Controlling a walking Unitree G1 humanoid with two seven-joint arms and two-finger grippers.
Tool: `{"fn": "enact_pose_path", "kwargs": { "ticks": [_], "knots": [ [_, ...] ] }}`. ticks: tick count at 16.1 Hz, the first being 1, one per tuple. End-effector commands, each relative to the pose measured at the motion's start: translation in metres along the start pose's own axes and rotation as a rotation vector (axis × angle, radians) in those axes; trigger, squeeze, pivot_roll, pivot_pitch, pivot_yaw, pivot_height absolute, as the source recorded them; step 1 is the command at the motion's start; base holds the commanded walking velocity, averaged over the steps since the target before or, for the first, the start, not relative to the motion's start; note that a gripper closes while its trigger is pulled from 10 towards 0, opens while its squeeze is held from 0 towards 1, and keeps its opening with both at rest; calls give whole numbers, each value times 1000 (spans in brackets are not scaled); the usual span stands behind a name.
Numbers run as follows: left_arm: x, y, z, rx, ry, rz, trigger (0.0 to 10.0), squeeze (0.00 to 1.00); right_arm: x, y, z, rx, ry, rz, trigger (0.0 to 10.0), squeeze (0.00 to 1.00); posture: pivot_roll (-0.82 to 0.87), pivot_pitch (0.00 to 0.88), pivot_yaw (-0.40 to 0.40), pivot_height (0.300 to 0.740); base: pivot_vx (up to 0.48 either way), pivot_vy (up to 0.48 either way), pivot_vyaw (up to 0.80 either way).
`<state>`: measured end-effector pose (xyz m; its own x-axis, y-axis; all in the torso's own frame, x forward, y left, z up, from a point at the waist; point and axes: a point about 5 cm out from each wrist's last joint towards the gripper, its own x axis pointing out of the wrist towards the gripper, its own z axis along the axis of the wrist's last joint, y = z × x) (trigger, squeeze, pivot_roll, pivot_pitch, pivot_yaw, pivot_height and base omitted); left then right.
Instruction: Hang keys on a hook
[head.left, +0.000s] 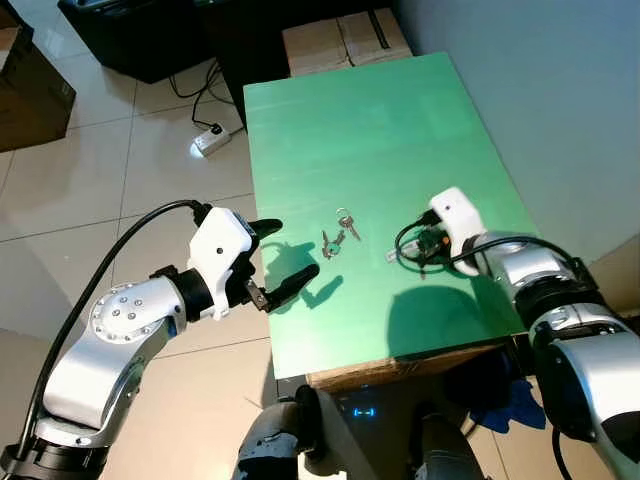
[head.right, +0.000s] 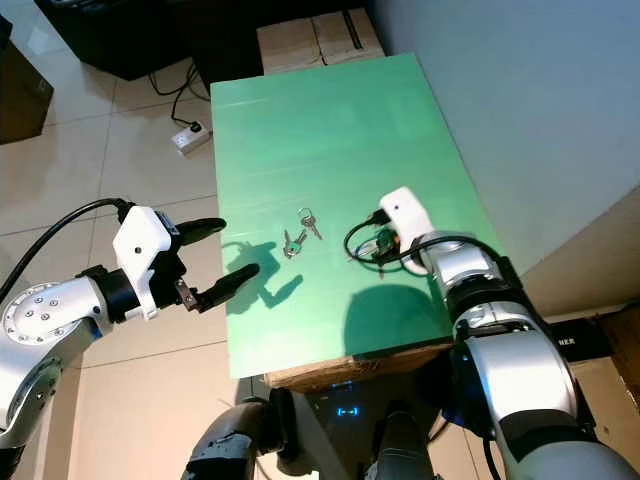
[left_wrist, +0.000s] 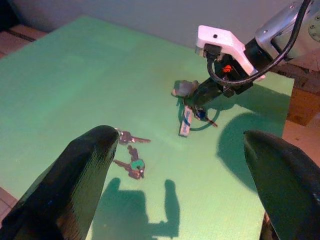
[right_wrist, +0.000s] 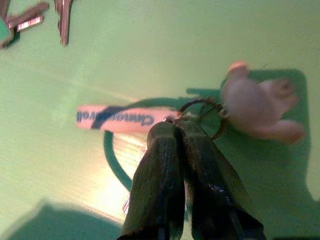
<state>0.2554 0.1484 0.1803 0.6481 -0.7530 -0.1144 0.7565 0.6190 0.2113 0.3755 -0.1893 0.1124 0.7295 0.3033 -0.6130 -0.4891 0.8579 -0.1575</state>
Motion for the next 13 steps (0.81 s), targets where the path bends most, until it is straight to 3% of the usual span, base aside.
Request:
{"fn": "enact_pose_path", "kwargs": {
  "ticks": [1,6,8,11,12,13],
  "knots": [
    [-1,2,-1,4,-5,18,10000,0,-2,-1,5,27,-29,15,0,0,69,246,114,740,0,0,0],
    [18,8,-4,-5,-60,62,10000,0,-12,-4,15,133,-144,38,0,0,-11,147,104,740,0,0,0],
    [23,11,-7,-6,-72,94,10000,0,-19,-3,25,192,-230,54,0,0,-29,126,99,740,0,0,0],
    [28,13,-11,-6,-80,120,10000,0,-27,0,31,210,-358,37,0,0,-40,103,87,740,0,0,0],
    [30,12,-12,-4,-79,106,10000,0,-25,0,25,149,-336,-8,8314,0,-40,112,88,740,0,0,0],
    [30,10,-12,0,-78,95,10000,0,-23,-1,21,116,-305,-36,10000,0,-39,120,89,740,0,0,0]
  ]
}}
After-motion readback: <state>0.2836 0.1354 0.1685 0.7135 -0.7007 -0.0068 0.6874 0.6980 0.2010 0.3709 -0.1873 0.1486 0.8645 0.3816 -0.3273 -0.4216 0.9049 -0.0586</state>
